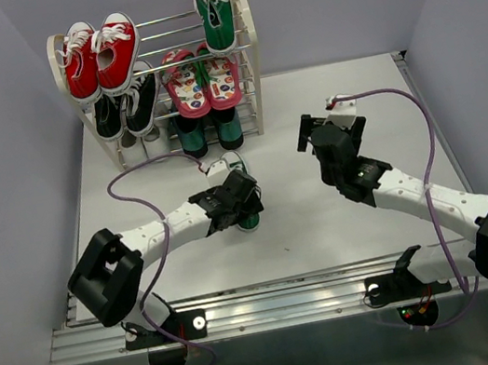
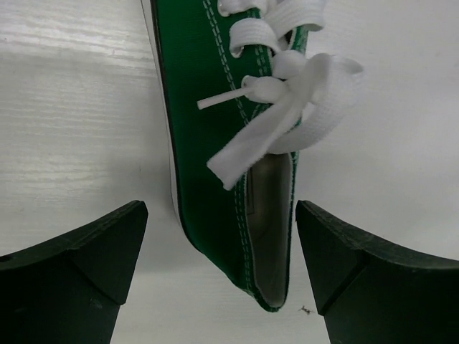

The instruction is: Place and organize the shoes onto the shoe shelf

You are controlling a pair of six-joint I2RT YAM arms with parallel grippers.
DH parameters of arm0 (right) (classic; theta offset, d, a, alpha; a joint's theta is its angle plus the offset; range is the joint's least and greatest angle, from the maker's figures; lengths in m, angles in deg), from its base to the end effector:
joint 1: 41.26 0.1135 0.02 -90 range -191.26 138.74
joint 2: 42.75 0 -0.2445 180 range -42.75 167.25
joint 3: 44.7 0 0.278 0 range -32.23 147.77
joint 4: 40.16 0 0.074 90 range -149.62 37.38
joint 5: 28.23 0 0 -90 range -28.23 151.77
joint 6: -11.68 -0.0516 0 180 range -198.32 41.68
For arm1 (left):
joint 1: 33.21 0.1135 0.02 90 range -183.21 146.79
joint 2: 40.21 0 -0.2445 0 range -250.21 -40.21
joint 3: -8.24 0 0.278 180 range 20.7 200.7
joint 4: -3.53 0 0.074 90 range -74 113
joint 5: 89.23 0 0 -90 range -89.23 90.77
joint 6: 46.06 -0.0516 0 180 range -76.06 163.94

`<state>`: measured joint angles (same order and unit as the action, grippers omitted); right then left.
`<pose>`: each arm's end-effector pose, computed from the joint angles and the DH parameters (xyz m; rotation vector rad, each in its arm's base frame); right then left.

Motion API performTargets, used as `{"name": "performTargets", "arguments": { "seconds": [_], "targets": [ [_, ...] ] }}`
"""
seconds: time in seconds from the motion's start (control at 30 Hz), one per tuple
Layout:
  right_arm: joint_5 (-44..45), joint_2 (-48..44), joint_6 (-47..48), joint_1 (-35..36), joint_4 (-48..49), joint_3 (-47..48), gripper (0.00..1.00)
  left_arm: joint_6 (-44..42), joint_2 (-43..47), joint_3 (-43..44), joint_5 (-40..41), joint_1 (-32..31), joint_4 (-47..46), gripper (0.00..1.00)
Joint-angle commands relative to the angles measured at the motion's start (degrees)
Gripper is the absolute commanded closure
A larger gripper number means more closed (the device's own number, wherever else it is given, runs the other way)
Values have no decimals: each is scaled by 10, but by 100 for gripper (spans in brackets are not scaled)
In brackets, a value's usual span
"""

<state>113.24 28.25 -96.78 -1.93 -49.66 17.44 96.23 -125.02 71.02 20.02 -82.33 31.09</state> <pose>0.2699 0.1689 0.2684 0.2692 1.7493 -0.1225 0.2322 -0.2423 0.1593 -0.2172 2.4066 -0.4279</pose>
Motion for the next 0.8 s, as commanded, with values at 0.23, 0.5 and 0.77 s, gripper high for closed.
{"name": "performTargets", "arguments": {
  "seconds": [0.23,0.5,0.77],
  "targets": [
    [17,-5,-9,-9,13,-4,0,18,-61,52,20,-1,35,40],
    [24,3,-5,-15,13,-1,0,14,-72,91,18,-1,97,38],
    [27,10,-4,-20,13,-2,0,5,-79,115,9,-1,129,32]
  ]
}}
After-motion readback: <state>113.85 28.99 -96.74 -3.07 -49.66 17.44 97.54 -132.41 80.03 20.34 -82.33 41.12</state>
